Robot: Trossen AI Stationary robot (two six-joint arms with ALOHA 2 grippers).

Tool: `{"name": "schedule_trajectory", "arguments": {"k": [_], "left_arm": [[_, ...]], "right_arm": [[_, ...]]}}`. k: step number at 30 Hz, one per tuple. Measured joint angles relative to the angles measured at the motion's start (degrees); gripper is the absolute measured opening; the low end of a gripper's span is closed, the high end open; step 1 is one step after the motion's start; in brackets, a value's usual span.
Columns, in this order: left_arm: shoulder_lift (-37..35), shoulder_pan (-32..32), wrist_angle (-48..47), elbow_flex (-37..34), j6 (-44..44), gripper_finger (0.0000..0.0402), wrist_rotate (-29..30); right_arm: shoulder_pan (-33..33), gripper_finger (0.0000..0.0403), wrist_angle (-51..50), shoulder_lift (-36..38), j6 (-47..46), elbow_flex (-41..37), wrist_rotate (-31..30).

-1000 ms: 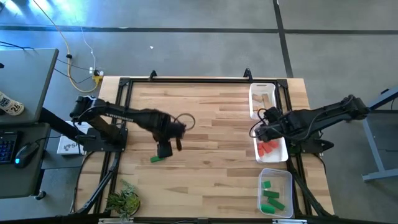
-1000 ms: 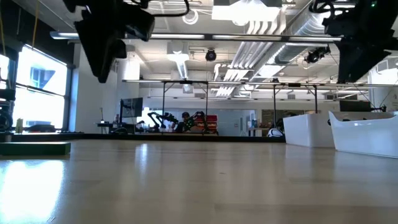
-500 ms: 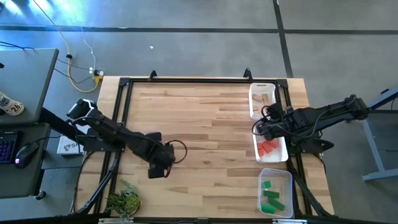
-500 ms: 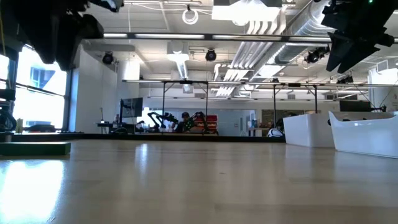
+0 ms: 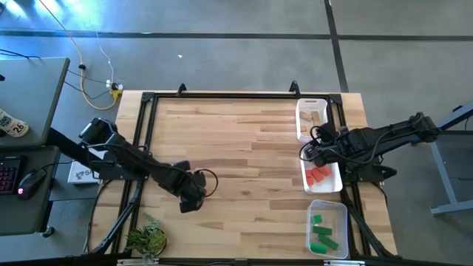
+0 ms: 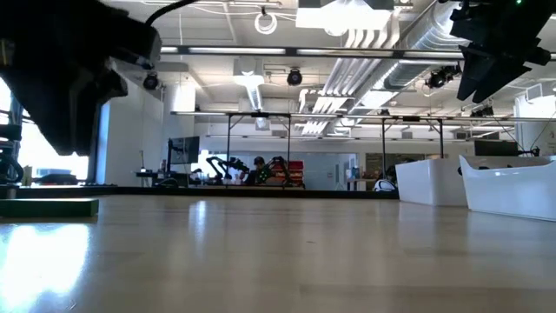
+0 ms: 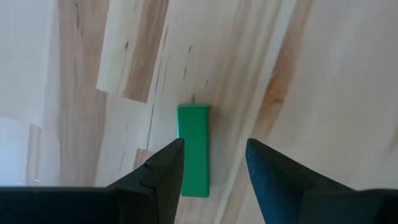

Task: Sort & place blocks by color
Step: Put the green block into the transparent bin

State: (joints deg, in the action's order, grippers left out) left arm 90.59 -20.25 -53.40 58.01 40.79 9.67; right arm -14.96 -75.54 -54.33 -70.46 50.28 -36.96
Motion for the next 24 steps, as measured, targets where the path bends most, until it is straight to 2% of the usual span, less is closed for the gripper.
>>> {"name": "schedule_trajectory", "arguments": {"k": [11,17,24], "left_arm": [[0.0,0.3,7.1,-9.1,1.7,0.0161,-0.8],[0.0,1.3,11.1,-13.4,1.8,0.0161,-3.1],[-0.3,2.7,15.0,-16.2,1.0,0.0161,-4.8]], "right_arm": [[0.0,0.0199,0.0,0.0,0.0,0.0,1.5],[0.0,0.0199,0.0,0.0,0.0,0.0,1.4],[0.0,0.0199,0.1,0.0,0.0,0.0,1.5]]}}
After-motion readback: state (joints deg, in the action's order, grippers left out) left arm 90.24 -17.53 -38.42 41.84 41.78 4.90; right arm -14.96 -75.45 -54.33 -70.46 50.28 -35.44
